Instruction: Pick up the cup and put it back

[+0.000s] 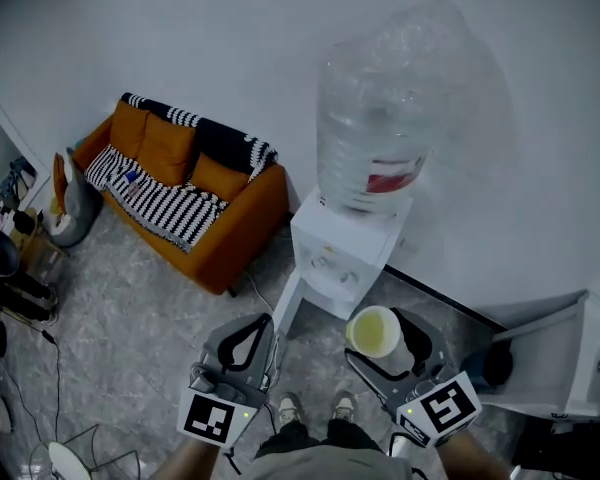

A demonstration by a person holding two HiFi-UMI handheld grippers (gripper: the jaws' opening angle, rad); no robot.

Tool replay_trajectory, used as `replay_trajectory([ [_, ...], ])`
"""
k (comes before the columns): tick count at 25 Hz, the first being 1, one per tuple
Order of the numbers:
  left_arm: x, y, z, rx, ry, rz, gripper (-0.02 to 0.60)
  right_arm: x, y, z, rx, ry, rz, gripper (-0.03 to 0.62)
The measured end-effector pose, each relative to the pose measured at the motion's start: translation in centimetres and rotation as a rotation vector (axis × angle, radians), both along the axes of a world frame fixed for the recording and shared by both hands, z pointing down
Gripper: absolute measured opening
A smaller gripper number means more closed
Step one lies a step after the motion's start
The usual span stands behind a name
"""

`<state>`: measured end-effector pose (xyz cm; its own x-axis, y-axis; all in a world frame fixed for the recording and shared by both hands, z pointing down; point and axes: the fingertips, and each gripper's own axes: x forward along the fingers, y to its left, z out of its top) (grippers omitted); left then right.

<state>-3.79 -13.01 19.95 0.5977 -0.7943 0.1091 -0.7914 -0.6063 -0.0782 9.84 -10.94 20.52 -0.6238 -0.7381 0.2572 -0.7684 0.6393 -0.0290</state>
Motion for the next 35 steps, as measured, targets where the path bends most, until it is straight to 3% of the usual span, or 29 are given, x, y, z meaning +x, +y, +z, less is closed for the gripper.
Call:
replay_trajectory([
  [8, -0.5, -1.8, -0.2, -0.003, 0.011, -0.026, 0.002, -1.2, -3.7, 0.4, 0.021, -0.003, 0.017, 0.362],
  [18, -2.3, -8.7, -0.1, 0.025, 0.036, -0.088, 0.002, -5.5, -15.2, 2.3, 0.041, -0.008, 0.059, 0.362],
  [22, -3.1, -11.9, 0.3, 0.031, 0.057, -0.100, 0.002, -6.7, -19.6, 4.9, 0.003, -0.014, 0.110, 0.362],
  [29, -4.5, -17.2, 4.3, 0.024, 0.017, -0.108, 0.002, -7.3, -26.5, 10.3, -0.096, -0.028, 0.205, 0.362],
  [35, -5.7, -21.0, 8.6, -0.036, 0.013, -0.120, 0.002, -7.2, -30.1, 15.3, -0.147, -0.001, 0.332, 0.362],
])
